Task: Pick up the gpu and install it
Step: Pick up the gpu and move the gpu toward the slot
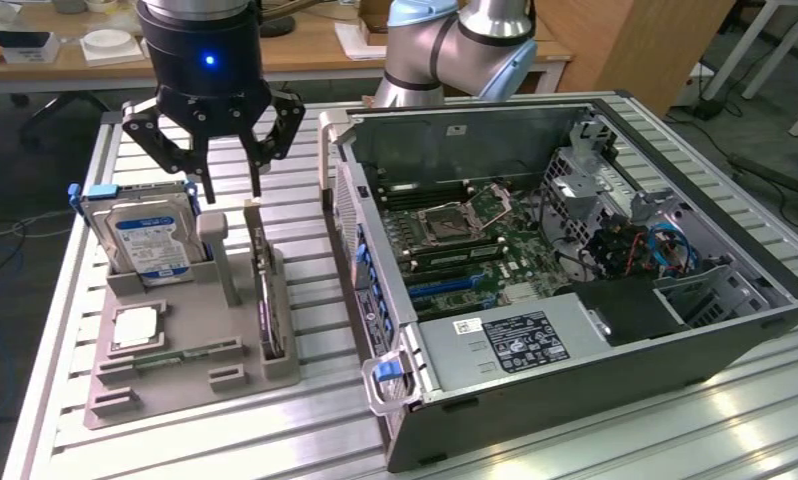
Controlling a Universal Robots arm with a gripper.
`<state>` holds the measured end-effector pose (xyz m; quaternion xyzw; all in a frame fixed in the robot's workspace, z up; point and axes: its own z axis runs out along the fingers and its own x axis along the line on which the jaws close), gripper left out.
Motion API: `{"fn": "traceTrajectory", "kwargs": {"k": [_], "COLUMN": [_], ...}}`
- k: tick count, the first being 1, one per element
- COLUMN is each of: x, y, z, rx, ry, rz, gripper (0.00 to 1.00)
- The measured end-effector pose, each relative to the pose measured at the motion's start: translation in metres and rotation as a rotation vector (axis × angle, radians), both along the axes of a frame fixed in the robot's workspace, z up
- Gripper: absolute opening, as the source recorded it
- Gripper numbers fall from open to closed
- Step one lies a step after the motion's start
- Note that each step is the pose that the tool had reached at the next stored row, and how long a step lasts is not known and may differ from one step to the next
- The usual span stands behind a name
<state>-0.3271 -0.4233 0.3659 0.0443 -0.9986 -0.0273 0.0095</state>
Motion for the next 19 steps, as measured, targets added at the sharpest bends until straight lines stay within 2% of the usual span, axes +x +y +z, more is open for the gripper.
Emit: {"fn": "traceTrajectory", "kwargs": {"k": [9,17,19], "x": [0.0000,0.0000,0.0000], "y": [-0.0005,-0.0069,-0.0072], "z": [0.0000,-0.0001,-0.0016], "rx": [0.0000,-0.0007,-0.0006], "ry": [0.0000,0.0000,-0.0003], "rz": [0.000,0.000,0.000], "gripper": [0.47,0.47,0.47]}}
